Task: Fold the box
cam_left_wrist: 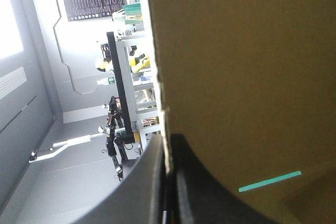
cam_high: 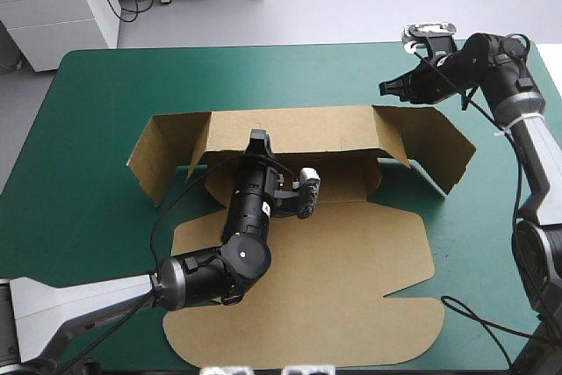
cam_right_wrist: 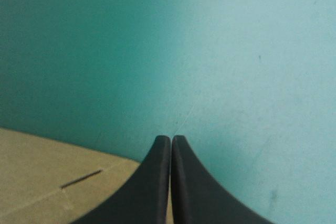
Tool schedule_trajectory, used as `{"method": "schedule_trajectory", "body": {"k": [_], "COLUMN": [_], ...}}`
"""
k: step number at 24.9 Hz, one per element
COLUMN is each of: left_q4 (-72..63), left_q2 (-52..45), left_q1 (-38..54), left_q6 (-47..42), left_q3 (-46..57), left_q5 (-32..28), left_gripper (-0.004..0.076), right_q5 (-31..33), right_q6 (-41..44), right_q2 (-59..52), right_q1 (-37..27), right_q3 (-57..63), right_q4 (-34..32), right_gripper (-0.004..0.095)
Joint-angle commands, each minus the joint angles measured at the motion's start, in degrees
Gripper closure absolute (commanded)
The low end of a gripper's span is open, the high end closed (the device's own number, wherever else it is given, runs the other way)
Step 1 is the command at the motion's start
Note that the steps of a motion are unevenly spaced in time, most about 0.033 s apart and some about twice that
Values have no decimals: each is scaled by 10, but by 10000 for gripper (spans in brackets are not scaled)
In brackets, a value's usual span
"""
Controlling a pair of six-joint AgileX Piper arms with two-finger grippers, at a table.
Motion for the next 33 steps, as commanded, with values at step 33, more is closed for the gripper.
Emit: {"method": "schedule_trajectory", "body": {"k": [33], "left_q4": [82], "left_q2": [-23], "left_q1": [-1], "left_q6": [-4], "left_q3": [-21], "left_q5": [27], "left_gripper": [730], "right_q5": [134], "right_q6": [-15], "right_q2": [-146], "right_q1": [2], "right_q3": [73], "right_q4": [-7], "right_gripper": [922]}}
